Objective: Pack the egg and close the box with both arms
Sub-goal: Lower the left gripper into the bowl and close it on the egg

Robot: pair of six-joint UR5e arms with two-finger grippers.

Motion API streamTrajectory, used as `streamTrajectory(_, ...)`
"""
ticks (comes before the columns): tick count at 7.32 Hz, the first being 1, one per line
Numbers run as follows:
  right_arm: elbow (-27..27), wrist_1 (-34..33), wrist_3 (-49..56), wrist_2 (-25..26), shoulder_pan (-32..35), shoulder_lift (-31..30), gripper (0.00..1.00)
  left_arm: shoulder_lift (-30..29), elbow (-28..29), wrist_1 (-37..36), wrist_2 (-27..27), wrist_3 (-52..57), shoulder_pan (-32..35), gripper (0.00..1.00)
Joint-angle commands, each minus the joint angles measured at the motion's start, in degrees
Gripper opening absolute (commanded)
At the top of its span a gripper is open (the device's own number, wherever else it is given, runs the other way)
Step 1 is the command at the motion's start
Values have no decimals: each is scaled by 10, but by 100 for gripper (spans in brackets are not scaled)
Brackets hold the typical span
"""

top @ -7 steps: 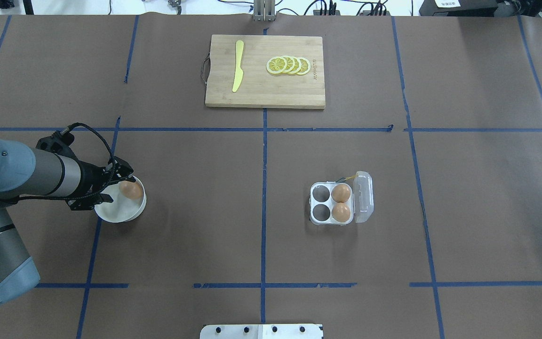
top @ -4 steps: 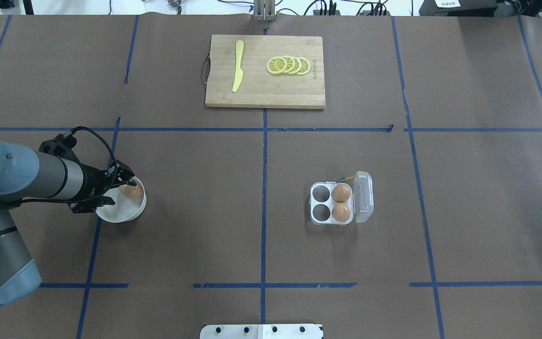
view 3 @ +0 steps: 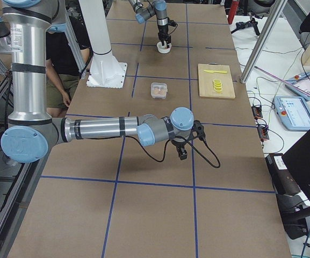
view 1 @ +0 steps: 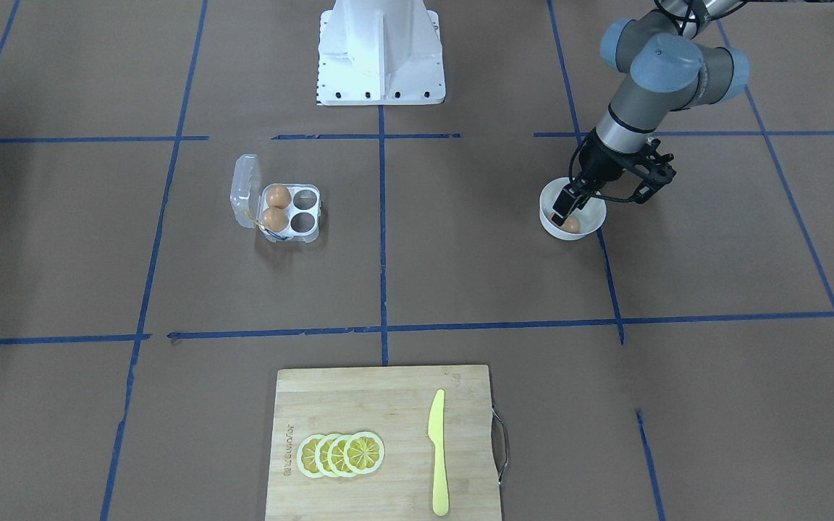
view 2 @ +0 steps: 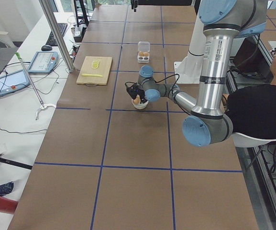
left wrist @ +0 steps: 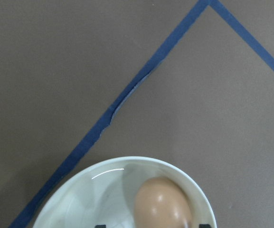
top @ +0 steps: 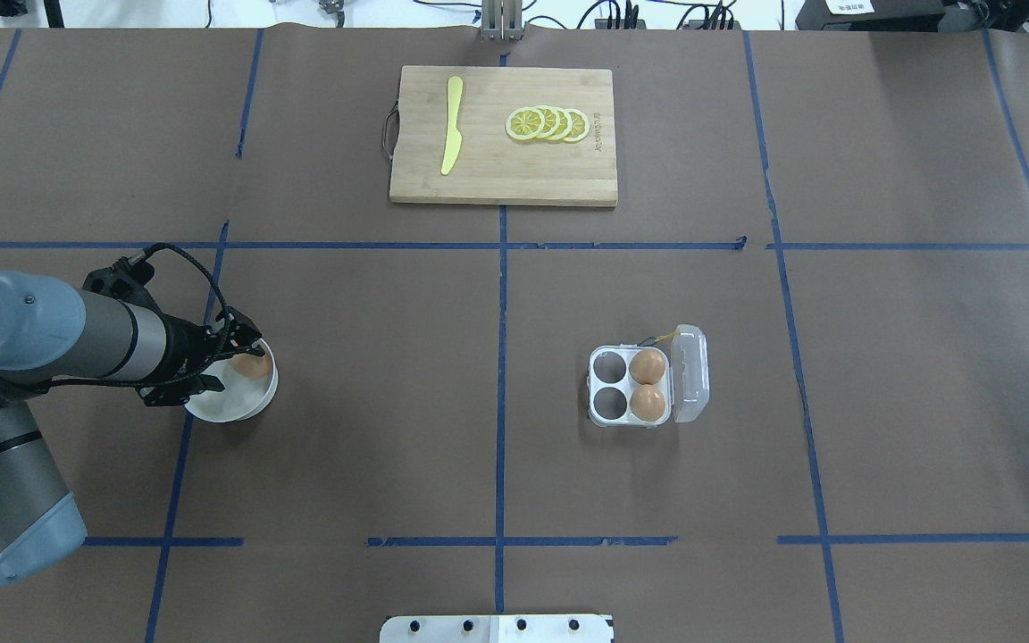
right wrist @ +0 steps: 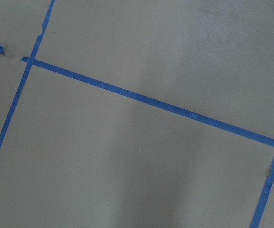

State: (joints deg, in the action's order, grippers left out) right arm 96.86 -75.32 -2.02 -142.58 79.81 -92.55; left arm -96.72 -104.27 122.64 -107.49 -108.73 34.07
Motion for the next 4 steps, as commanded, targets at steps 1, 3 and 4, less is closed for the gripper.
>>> streamTrajectory(1, 0, 0, 0, -1, 0, 0, 100, -6, 6, -10, 0, 4, -1, 68)
streamTrajectory(3, 0, 0, 0, -1, 0, 0, 100, -15, 13, -16, 0, 6, -1, 64)
streamTrajectory(4, -1, 0, 0, -1, 0, 0, 100, -30, 12, -49, 0, 9, -1, 62)
